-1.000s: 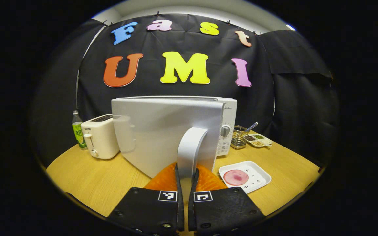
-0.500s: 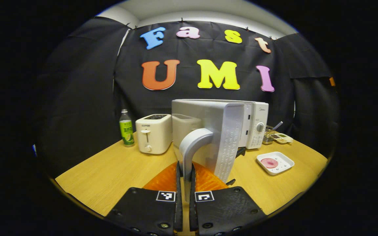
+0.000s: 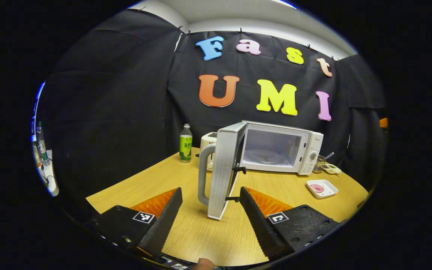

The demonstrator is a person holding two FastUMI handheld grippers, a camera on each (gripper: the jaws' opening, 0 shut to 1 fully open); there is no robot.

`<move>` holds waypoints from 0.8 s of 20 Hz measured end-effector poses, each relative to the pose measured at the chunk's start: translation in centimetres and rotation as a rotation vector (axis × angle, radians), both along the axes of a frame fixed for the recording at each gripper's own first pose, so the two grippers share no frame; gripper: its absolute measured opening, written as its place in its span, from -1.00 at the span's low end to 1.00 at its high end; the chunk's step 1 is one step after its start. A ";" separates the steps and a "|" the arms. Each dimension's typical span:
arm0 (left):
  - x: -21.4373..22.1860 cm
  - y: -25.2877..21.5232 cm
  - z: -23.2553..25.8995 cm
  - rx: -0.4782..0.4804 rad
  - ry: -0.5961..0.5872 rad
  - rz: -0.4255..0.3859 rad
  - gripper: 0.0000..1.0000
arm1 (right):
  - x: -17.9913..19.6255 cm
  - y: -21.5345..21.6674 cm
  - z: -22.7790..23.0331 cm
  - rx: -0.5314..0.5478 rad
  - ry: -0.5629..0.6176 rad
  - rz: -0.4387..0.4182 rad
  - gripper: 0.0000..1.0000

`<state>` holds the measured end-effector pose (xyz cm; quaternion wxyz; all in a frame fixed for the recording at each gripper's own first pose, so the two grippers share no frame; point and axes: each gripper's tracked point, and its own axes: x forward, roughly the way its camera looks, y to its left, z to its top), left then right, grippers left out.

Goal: Open the microwave oven with the left hand, put the food in, and close the microwave oven.

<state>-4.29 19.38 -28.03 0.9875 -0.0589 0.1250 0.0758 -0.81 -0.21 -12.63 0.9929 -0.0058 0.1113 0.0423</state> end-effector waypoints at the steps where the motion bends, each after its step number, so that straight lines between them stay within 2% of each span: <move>1: -0.2 -0.2 1.0 0.008 -0.018 0.007 0.70 | 0.0 0.2 -0.1 -0.003 0.000 0.004 0.98; 2: -0.4 -0.3 1.8 0.014 -0.021 0.017 0.88 | 0.1 0.3 0.1 -0.009 0.001 0.010 0.98; 7: -1.0 -2.5 5.3 0.038 -0.018 0.047 0.87 | 1.5 0.6 -1.3 -0.051 0.052 0.041 0.99; 12: -0.6 -5.8 9.4 0.046 -0.075 -0.004 0.87 | 4.8 0.3 -3.6 -0.118 0.134 0.056 0.99; 16: 0.4 -7.9 14.2 0.069 -0.154 -0.017 0.87 | 7.8 0.7 -7.1 -0.166 0.264 0.104 0.98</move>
